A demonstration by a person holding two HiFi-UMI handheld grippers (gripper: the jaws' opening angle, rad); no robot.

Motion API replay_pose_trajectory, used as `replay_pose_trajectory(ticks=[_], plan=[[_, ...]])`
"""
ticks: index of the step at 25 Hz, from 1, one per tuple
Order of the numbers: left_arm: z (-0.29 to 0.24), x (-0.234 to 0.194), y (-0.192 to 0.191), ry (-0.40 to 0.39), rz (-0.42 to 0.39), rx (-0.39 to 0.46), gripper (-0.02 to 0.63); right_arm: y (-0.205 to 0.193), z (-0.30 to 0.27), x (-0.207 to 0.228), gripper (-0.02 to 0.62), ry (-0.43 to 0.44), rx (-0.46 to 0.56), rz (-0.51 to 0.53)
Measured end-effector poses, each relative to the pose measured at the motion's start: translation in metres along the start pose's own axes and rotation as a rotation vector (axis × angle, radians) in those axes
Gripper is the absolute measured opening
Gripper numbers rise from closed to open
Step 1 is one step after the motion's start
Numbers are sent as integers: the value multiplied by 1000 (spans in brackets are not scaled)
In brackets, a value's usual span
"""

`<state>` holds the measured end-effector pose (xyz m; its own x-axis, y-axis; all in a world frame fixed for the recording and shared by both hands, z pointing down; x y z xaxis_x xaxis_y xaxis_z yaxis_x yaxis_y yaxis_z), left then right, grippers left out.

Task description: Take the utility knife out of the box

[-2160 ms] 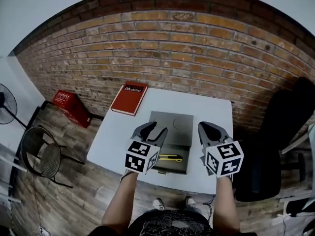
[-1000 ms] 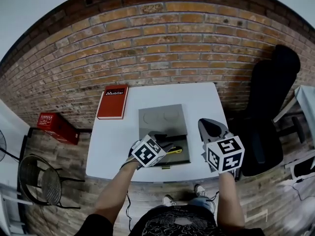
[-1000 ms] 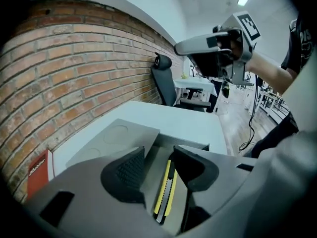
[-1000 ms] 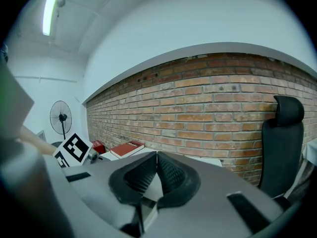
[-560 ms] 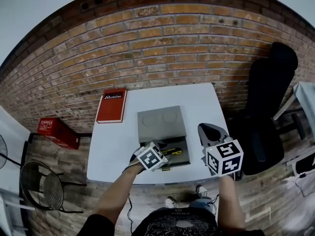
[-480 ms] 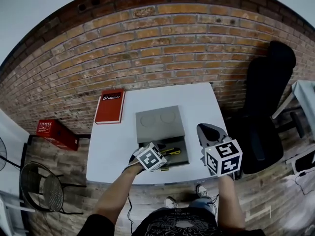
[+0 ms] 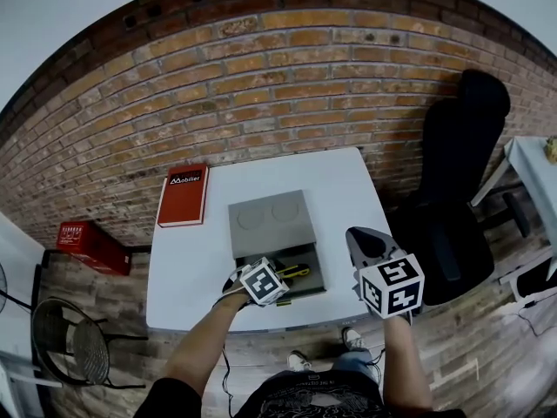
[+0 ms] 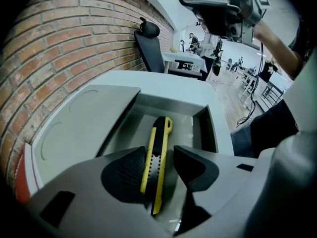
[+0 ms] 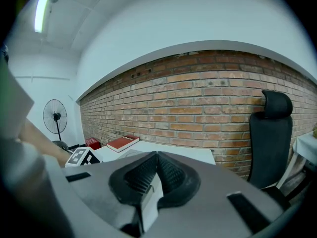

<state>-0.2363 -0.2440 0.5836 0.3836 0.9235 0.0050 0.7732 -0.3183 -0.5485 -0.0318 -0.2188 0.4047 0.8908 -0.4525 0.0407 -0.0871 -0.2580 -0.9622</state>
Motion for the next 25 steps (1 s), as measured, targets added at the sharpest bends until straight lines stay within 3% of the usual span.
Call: replay_pose_trajectory(ticks=[5, 11, 19, 25], plan=[[-1, -3, 9, -7, 1, -36, 187, -4, 5, 7, 18, -24, -7, -14], [-6, 2, 10, -16, 27, -76, 132, -4, 7, 10, 18, -23, -6, -17], [3, 4, 10, 47, 28, -49, 129, 2, 8, 7, 18, -11, 11, -20], [22, -2, 21, 120, 55, 36, 129, 3, 6, 1, 18, 11, 14, -17]])
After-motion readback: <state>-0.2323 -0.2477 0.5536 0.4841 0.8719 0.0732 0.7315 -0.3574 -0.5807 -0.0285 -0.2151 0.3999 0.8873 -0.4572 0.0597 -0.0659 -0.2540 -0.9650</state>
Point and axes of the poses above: the fingertips, and each gripper's own axes: z backward along the fingers, x to its right, y out of its top, the point moved 8 cm from there along z, backward along the fingers, and after that the axes turned 5 degrees about x, right-handed, at the moved point
